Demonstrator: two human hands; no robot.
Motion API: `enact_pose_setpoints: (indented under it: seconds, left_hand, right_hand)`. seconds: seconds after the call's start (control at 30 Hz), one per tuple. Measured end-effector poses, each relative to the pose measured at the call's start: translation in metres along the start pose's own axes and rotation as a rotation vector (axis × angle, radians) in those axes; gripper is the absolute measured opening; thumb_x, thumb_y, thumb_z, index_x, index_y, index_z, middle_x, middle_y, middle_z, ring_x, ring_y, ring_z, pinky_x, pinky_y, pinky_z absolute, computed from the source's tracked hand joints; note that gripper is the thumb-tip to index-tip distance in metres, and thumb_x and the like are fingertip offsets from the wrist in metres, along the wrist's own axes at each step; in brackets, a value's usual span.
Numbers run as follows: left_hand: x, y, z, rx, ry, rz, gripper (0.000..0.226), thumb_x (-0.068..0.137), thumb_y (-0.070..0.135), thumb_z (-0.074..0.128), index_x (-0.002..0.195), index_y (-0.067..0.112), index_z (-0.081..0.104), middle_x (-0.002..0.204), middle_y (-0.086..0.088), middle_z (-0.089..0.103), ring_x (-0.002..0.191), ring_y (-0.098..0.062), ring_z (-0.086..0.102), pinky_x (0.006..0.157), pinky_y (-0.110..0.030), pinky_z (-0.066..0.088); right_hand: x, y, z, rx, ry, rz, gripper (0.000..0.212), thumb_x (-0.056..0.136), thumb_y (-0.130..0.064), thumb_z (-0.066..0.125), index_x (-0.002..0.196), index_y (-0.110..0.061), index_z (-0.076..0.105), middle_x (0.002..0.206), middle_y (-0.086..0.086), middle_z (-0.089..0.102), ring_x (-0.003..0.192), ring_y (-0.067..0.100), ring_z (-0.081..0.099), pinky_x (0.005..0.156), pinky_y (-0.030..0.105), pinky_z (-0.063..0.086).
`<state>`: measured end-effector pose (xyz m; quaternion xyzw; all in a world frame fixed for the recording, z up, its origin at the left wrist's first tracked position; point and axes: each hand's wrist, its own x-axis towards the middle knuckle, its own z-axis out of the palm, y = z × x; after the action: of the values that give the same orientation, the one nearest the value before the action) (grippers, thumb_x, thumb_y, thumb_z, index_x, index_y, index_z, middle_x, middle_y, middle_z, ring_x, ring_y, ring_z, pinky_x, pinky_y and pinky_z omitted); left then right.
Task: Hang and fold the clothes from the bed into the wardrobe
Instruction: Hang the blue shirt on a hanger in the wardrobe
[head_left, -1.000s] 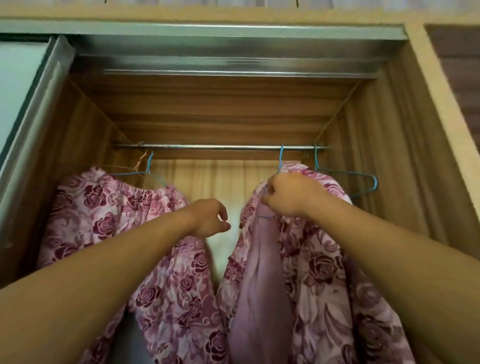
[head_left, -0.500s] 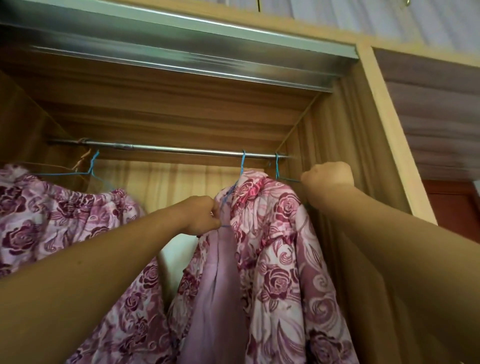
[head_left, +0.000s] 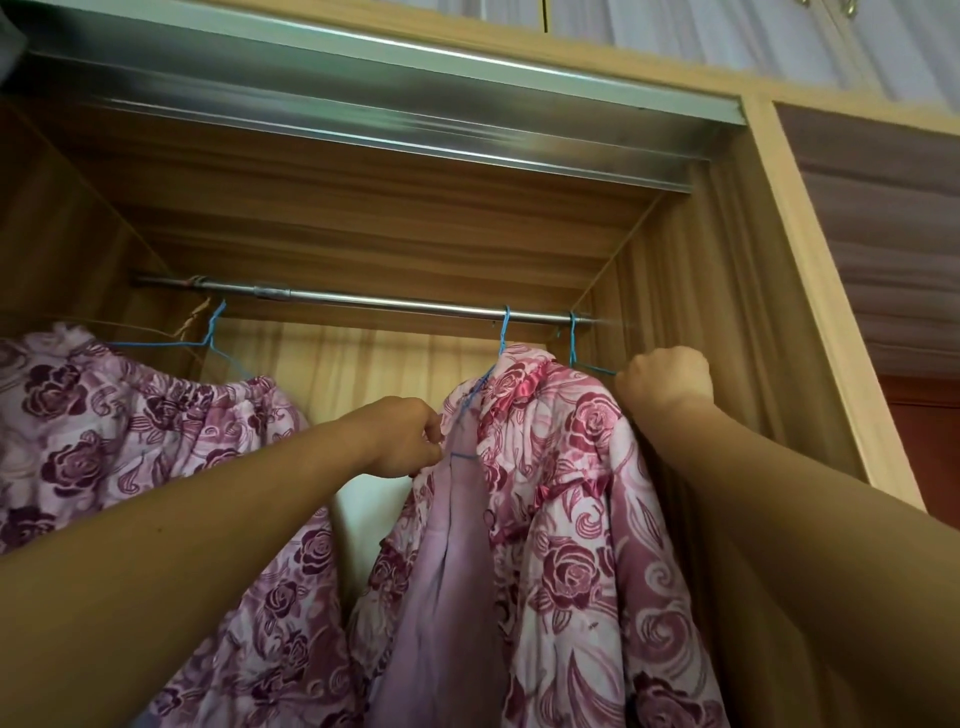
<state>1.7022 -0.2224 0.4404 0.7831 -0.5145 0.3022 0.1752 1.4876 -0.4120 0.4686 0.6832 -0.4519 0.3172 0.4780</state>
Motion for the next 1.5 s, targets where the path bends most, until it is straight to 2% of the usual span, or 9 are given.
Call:
enact_pose_setpoints:
  seconds: [0.13, 0.33, 0.5, 0.73, 0.87, 1.03, 1.27, 1.37, 1.5]
  left_hand:
    - [0.000, -0.002, 0.004, 0.003, 0.001, 0.003, 0.027, 0.095, 0.034, 0.059, 0.117, 0.020, 0.068, 0.110, 0.002, 0.069, 0.099, -0.019, 0.062, 0.086, -0.032, 0.050]
    - [0.002, -0.008, 0.007, 0.007, 0.006, 0.004, 0.030, 0.096, 0.039, 0.059, 0.119, 0.022, 0.067, 0.113, 0.003, 0.067, 0.099, -0.018, 0.060, 0.085, -0.030, 0.048]
    - [0.002, -0.011, 0.010, -0.007, 0.010, 0.007, 0.031, 0.096, 0.040, 0.060, 0.120, 0.022, 0.066, 0.113, 0.003, 0.068, 0.097, -0.017, 0.060, 0.082, -0.029, 0.047]
    - [0.001, -0.011, 0.012, -0.024, 0.029, 0.006, 0.033, 0.095, 0.042, 0.062, 0.122, 0.023, 0.066, 0.101, 0.009, 0.061, 0.093, -0.014, 0.058, 0.077, -0.026, 0.041]
    - [-0.002, -0.010, 0.012, -0.035, 0.014, 0.007, 0.032, 0.095, 0.041, 0.061, 0.122, 0.023, 0.066, 0.109, 0.005, 0.067, 0.096, -0.016, 0.060, 0.081, -0.028, 0.046]
    - [-0.005, -0.007, 0.011, -0.036, 0.014, 0.022, 0.031, 0.095, 0.038, 0.061, 0.121, 0.022, 0.067, 0.101, 0.008, 0.061, 0.095, -0.015, 0.059, 0.078, -0.027, 0.043]
    - [-0.013, 0.001, 0.009, -0.049, 0.017, 0.046, 0.023, 0.095, 0.035, 0.060, 0.112, 0.024, 0.071, 0.101, 0.007, 0.067, 0.094, -0.015, 0.062, 0.079, -0.028, 0.047]
    - [-0.018, 0.004, 0.012, -0.066, 0.011, 0.060, 0.019, 0.094, 0.035, 0.061, 0.107, 0.025, 0.071, 0.099, 0.007, 0.069, 0.092, -0.014, 0.062, 0.075, -0.027, 0.047]
    - [-0.027, 0.010, 0.018, -0.111, -0.011, 0.077, 0.016, 0.093, 0.031, 0.061, 0.105, 0.025, 0.070, 0.096, 0.007, 0.067, 0.091, -0.014, 0.062, 0.074, -0.026, 0.044]
  right_hand:
    - [0.009, 0.000, 0.000, -0.011, 0.004, 0.014, 0.033, 0.096, -0.007, 0.047, 0.116, -0.021, 0.070, 0.118, -0.004, 0.067, 0.109, 0.023, 0.065, 0.077, 0.033, 0.055]
    - [0.011, 0.004, 0.003, -0.008, 0.054, 0.046, 0.033, 0.098, -0.005, 0.044, 0.130, -0.004, 0.052, 0.122, 0.002, 0.066, 0.108, 0.025, 0.068, 0.065, 0.031, 0.045]
    - [0.007, 0.009, -0.005, 0.059, 0.068, 0.012, 0.031, 0.095, -0.008, 0.049, 0.115, -0.019, 0.070, 0.118, -0.003, 0.069, 0.109, 0.025, 0.067, 0.063, 0.034, 0.042]
    - [0.001, 0.026, -0.023, 0.117, 0.079, 0.068, 0.031, 0.094, -0.007, 0.051, 0.116, -0.018, 0.069, 0.118, 0.001, 0.069, 0.109, 0.029, 0.067, 0.061, 0.036, 0.045]
    - [0.000, 0.042, -0.032, 0.147, 0.070, 0.084, 0.032, 0.095, -0.010, 0.053, 0.123, -0.018, 0.066, 0.120, 0.004, 0.067, 0.109, 0.030, 0.066, 0.068, 0.035, 0.046]
    - [-0.006, 0.056, -0.047, 0.217, 0.146, 0.147, 0.028, 0.088, -0.006, 0.057, 0.113, -0.014, 0.068, 0.109, 0.009, 0.069, 0.100, 0.034, 0.067, 0.063, 0.036, 0.041]
    - [-0.006, 0.068, -0.062, 0.541, 0.231, 0.213, 0.021, 0.087, -0.014, 0.060, 0.107, -0.011, 0.065, 0.106, 0.016, 0.066, 0.091, 0.039, 0.064, 0.066, 0.037, 0.041]
    - [-0.012, 0.062, -0.068, 0.754, 0.195, 0.205, 0.008, 0.086, -0.020, 0.060, 0.092, -0.017, 0.059, 0.105, 0.018, 0.066, 0.083, 0.037, 0.059, 0.066, 0.037, 0.042]
    - [-0.022, 0.047, -0.078, 0.935, 0.175, 0.170, 0.017, 0.083, -0.017, 0.054, 0.098, -0.012, 0.050, 0.112, 0.022, 0.066, 0.101, 0.045, 0.063, 0.073, 0.037, 0.046]
